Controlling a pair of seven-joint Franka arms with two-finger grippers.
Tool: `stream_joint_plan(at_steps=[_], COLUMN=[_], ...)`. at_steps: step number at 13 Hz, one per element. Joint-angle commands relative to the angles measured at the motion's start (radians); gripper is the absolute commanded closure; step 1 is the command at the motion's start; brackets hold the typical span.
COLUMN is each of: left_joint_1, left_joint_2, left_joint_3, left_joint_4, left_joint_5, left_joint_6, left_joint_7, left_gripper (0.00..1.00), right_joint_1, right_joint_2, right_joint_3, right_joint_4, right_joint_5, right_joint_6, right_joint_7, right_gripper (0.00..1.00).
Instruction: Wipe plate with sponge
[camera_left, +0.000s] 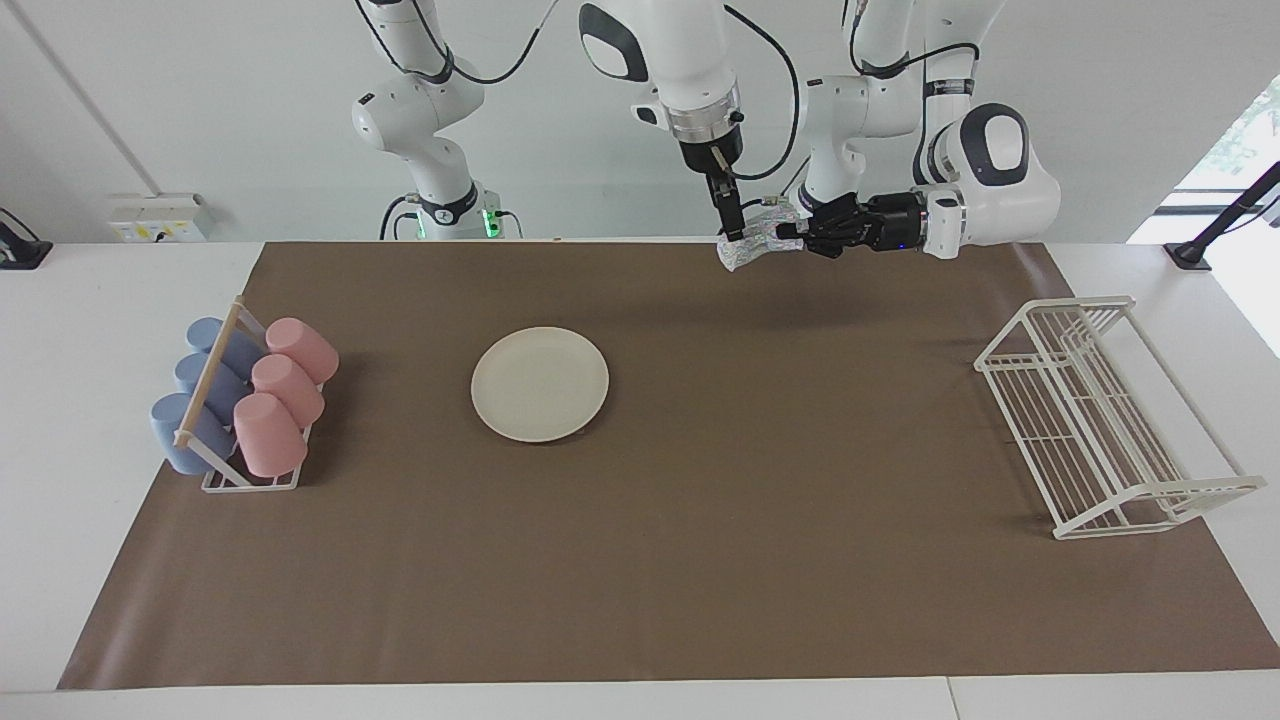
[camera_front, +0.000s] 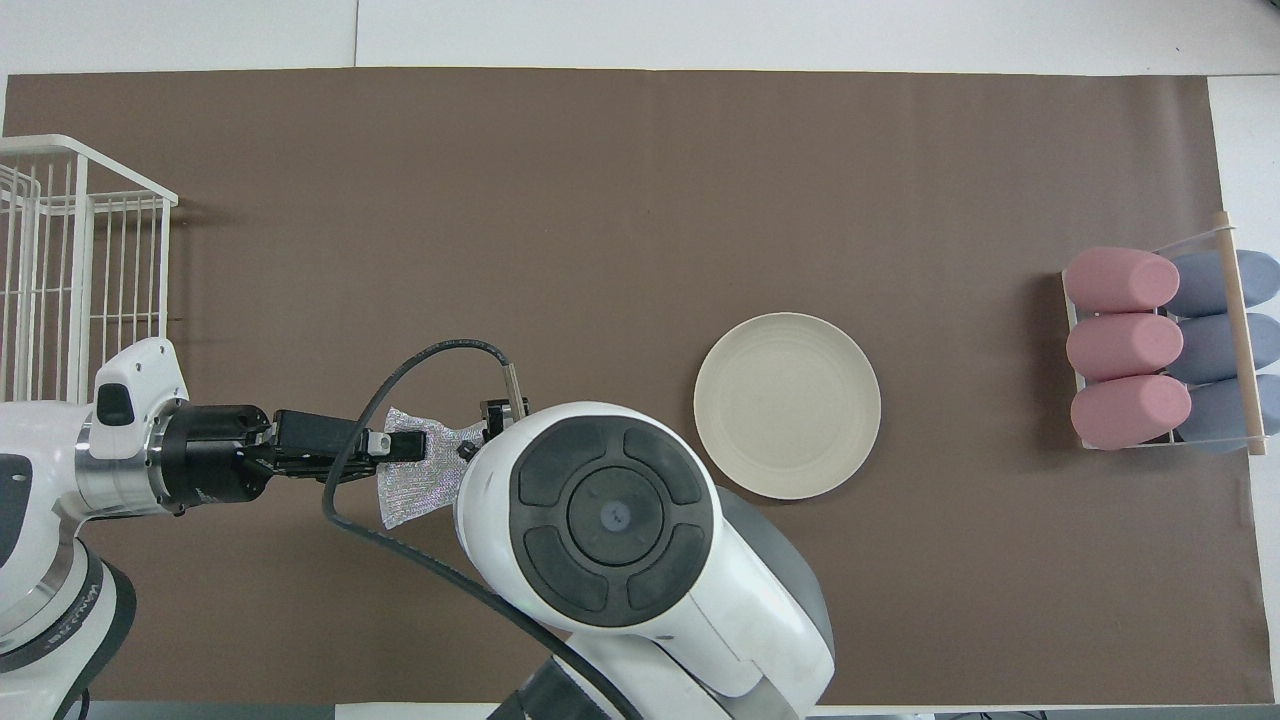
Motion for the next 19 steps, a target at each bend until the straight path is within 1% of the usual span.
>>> stream_joint_plan(at_steps=[1,2,5,6,7,8,18,19], left_joint_1=[-0.010,-0.010,-0.010,-0.010,-0.010,-0.010,-0.001,0.001], left_joint_2=[-0.015,-0.015,-0.015,-0.015,-0.015,-0.015,-0.017,-0.024], left_joint_3=[0.013,0.013,0.013,0.013,0.013,0.013,0.013,0.013], left_joint_4=[-0.014,-0.014,-0.014,-0.014,-0.012,-0.012,-0.009,0.003], left_joint_5=[-0.020,-0.019,-0.019,-0.019,-0.019,-0.019,-0.003,0.027], left_joint_6=[-0.015,-0.014,-0.015,-0.015,-0.021,-0.023,-0.035,-0.034], left_joint_7=[0.005,0.005,0.002,0.000,-0.001,-0.003,-0.012,-0.030], left_gripper=[1.00,1.00,1.00,1.00,1.00,1.00,1.00,0.69], right_joint_1=[-0.002,-0.002,-0.002,-0.002,-0.002,-0.004,-0.004,-0.004], right_joint_2=[-0.044,-0.053,-0.064,-0.064,-0.064,-0.062,-0.059,-0.059], right_joint_3=[0.007,0.016,0.024,0.024,0.024,0.024,0.024,0.024], right_joint_4=[-0.097,-0.122,-0.143,-0.143,-0.143,-0.142,-0.139,-0.139], right_joint_5=[0.018,0.018,0.018,0.018,0.018,0.016,0.009,0.009], right_joint_6=[0.127,0.171,0.170,0.170,0.176,0.178,0.185,0.185], right_joint_7=[0.006,0.007,0.009,0.009,0.006,0.004,-0.005,-0.003], right_gripper=[0.00,0.00,0.00,0.29,0.85,1.00,1.00,1.00])
